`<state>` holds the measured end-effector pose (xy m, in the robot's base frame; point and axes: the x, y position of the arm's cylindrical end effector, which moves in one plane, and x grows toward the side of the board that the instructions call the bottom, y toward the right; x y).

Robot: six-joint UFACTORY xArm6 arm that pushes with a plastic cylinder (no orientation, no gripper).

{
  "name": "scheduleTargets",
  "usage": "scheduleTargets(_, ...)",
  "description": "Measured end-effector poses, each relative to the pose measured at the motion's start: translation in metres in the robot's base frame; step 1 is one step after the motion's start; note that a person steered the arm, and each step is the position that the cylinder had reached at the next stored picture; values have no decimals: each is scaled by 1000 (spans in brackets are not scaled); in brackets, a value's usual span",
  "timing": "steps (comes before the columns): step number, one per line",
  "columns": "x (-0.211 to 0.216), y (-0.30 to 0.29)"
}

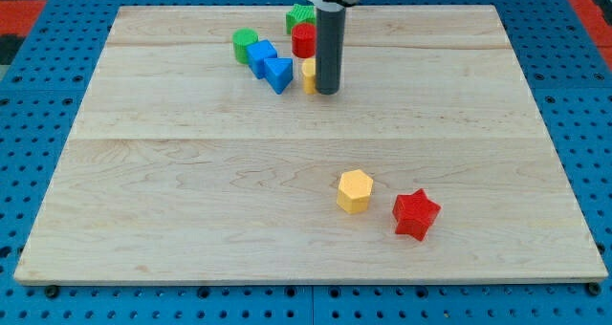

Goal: Move the yellow hexagon right beside the blue triangle

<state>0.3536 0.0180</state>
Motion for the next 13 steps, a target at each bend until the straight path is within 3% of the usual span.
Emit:
scheduleTargets(1,-12,-36)
scheduleTargets(2,15,26)
scheduleTargets(3,69,94)
scheduleTargets(4,187,140)
scheduleTargets(5,254,149)
scheduleTargets(6,252,55)
scheduleTargets(7,239,11)
scheduleTargets(9,158,44)
scheduleTargets(11,161,42)
scheduleTargets(13,115,82)
